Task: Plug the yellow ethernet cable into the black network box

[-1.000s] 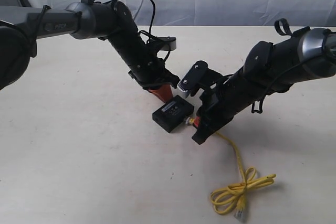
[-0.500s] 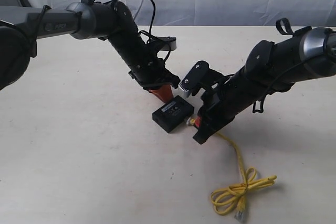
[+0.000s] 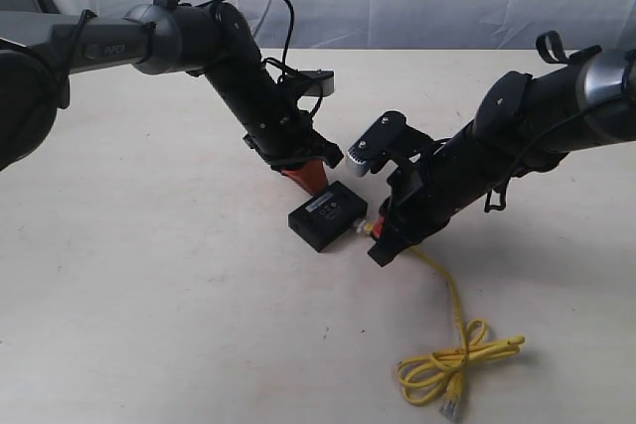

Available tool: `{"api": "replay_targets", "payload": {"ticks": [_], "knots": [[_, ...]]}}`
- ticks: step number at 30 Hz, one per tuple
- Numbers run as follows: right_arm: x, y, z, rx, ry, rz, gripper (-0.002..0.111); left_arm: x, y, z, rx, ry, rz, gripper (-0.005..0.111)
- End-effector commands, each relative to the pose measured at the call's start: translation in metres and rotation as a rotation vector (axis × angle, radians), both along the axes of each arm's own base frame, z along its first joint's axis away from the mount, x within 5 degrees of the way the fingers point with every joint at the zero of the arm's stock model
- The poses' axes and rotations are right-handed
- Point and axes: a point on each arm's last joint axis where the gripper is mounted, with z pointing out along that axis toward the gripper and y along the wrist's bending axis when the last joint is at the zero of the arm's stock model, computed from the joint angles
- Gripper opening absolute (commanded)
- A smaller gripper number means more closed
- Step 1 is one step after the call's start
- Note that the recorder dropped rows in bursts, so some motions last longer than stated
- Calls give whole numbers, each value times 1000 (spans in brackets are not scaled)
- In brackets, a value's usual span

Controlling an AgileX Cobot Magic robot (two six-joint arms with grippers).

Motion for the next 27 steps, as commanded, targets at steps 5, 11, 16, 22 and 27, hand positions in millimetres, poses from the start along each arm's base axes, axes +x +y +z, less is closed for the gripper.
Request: {"api": "replay_targets", "payload": {"ticks": [5,11,16,22,27], "knots": [[1,3,4,42,-5,-30,-1,-1,-1,-4,-13,26,9,0],[3,4,5,60,-13,-56,-1,-2,-1,-4,-16,31,9,0],[3,4,5,63,-18,-53,-1,-4,-1,-3,-20,52,1,0],[7,4,1,58,-48,-60,-1,-5,-1,-3,-23,64,-4,0],[6,4,2,50,-67,6,-1,-5,-1,-3,-22,67,-6,0]]}}
